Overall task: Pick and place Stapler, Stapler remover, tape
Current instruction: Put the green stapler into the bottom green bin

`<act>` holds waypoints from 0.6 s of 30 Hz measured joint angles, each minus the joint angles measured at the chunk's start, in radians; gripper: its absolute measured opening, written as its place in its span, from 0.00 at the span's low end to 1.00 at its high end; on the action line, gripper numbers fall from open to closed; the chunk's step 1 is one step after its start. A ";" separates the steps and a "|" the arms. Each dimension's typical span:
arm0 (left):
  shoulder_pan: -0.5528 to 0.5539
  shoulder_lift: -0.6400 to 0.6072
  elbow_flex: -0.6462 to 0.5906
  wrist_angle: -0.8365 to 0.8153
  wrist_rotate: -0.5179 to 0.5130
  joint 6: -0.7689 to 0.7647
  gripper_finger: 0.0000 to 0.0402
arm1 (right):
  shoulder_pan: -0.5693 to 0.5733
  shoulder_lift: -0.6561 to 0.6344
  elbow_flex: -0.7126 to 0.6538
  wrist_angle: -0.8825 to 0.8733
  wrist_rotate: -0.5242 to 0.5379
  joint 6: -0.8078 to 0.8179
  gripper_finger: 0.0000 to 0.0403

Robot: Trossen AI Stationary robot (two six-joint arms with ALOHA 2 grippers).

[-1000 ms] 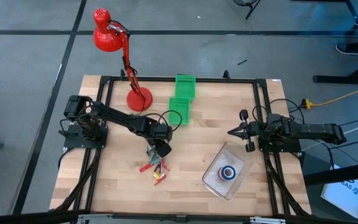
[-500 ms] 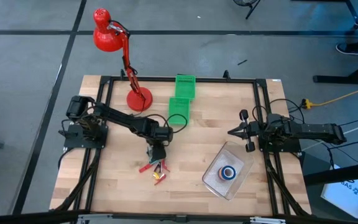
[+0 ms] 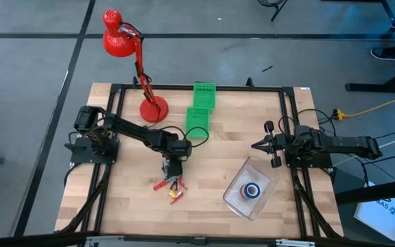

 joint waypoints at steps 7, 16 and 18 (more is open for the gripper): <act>0.002 0.000 0.000 0.000 -0.011 0.000 0.58 | 0.000 0.000 0.000 0.000 0.000 0.000 0.05; 0.000 0.000 0.000 0.000 -0.006 -0.033 0.46 | 0.000 0.000 0.000 0.000 0.000 0.000 0.05; -0.001 0.000 0.000 0.000 -0.008 -0.052 0.39 | 0.000 0.000 0.000 0.000 0.000 0.000 0.05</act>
